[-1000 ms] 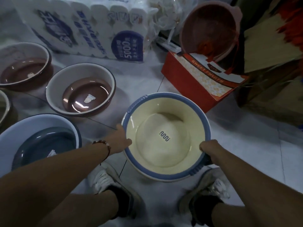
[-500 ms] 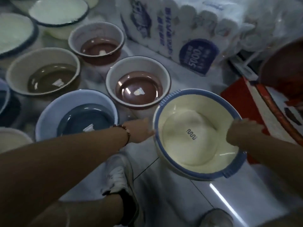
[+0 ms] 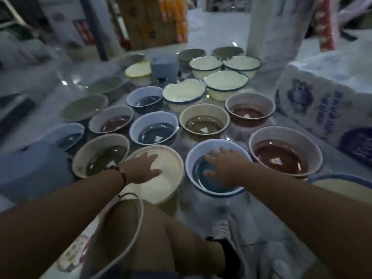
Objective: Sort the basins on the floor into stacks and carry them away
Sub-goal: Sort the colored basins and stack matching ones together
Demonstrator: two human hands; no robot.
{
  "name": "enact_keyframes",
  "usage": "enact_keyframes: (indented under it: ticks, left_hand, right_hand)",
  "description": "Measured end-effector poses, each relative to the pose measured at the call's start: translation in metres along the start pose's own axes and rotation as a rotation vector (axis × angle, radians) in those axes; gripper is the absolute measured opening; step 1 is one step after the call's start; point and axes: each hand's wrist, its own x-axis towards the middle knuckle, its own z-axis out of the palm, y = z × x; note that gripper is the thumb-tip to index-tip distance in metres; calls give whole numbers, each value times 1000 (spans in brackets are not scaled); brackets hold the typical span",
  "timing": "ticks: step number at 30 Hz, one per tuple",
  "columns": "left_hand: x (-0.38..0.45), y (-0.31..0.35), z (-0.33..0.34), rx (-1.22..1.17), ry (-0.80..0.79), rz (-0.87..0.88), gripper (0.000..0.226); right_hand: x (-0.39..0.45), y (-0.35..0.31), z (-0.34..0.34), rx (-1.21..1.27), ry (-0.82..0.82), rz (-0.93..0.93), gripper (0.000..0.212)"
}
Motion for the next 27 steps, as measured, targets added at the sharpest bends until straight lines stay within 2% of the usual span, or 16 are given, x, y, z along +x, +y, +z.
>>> enact_keyframes:
  ticks: [3,8,12,16,18,21,24,25,27]
  left_hand:
    - [-47,-50,3,-46,-17,-137,90]
    - [-130,-88,3,-107,-34,-327,76]
    - [-160,-103,22,-94,-49,-376,63]
    - [-165,-102,79,-180,-132,-426,69]
    - [-166,-102,103,-265,-244,-431,74]
    - [-159,-124,121,-332,-382,-474,78]
    - [-148,-143,134,-308,-314,-477,73]
    - [-143,-143,139,-300,-286,-466,70]
    - [-136,-135,146,-315,-298,-428,66]
  right_hand:
    - [12,-41,-21,-36,37,-76,73]
    - [28,-118,-27,-79,4,-290,70]
    - [41,-176,9,-76,-72,-390,67]
    - [55,-211,65,-118,-179,-390,70]
    - [61,-223,95,-52,-243,-320,72]
    - [65,-233,140,121,-429,-114,78]
    - [60,-236,186,310,-449,123,88]
    - [57,-237,199,435,-430,214,86]
    - [54,-237,214,736,-469,399,62]
